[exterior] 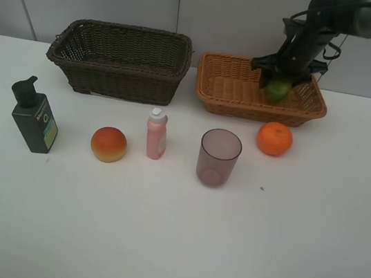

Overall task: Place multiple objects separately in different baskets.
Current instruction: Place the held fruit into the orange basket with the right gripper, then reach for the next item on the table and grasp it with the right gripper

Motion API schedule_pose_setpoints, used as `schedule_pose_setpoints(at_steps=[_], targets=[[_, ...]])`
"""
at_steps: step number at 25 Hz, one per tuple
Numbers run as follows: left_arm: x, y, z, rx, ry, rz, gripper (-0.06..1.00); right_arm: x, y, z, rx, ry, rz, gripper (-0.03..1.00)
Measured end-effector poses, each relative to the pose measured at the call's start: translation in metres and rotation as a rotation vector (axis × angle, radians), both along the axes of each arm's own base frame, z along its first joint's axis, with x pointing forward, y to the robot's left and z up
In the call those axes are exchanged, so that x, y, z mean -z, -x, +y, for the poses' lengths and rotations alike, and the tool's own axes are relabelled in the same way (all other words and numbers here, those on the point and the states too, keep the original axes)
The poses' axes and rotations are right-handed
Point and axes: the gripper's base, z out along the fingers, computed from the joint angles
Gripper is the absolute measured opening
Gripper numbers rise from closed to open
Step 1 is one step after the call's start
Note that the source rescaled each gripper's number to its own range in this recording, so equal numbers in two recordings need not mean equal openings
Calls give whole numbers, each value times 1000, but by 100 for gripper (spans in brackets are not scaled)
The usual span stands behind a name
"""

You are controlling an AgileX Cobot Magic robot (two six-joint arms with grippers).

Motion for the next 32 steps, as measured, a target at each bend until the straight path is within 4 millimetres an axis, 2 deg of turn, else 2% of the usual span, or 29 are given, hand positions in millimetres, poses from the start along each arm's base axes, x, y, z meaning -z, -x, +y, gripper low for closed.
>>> schedule_pose_setpoints(at_steps=[1, 2, 5, 7, 11, 14, 16, 20, 26, 28, 29, 32], targets=[[0, 0, 0, 0, 0, 0, 88, 0, 0, 0, 12, -6, 0, 62], [0, 0, 0, 0, 0, 0, 88, 0, 0, 0, 20, -9, -1, 67], [0, 0, 0, 0, 0, 0, 88, -1, 0, 0, 33, -16, -3, 91], [0, 0, 0, 0, 0, 0, 88, -4, 0, 0, 33, -18, -13, 97], [0, 0, 0, 0, 0, 0, 88, -24, 3, -1, 34, -24, -41, 100], [0, 0, 0, 0, 0, 0, 88, -53, 12, 2, 32, -24, -51, 100], [0, 0, 0, 0, 0, 0, 88, -81, 24, 6, 20, -32, -84, 100], [0, 0, 0, 0, 0, 0, 88, -103, 57, 7, -6, -50, -126, 100], [0, 0, 0, 0, 0, 0, 88, -82, 127, -2, -4, -110, -86, 100], [0, 0, 0, 0, 0, 0, 88, -74, 145, -6, -4, -121, -88, 100], [0, 0, 0, 0, 0, 0, 88, -74, 145, -6, -4, -121, -88, 100], [0, 0, 0, 0, 0, 0, 88, -60, 164, -10, -7, -124, -84, 100]])
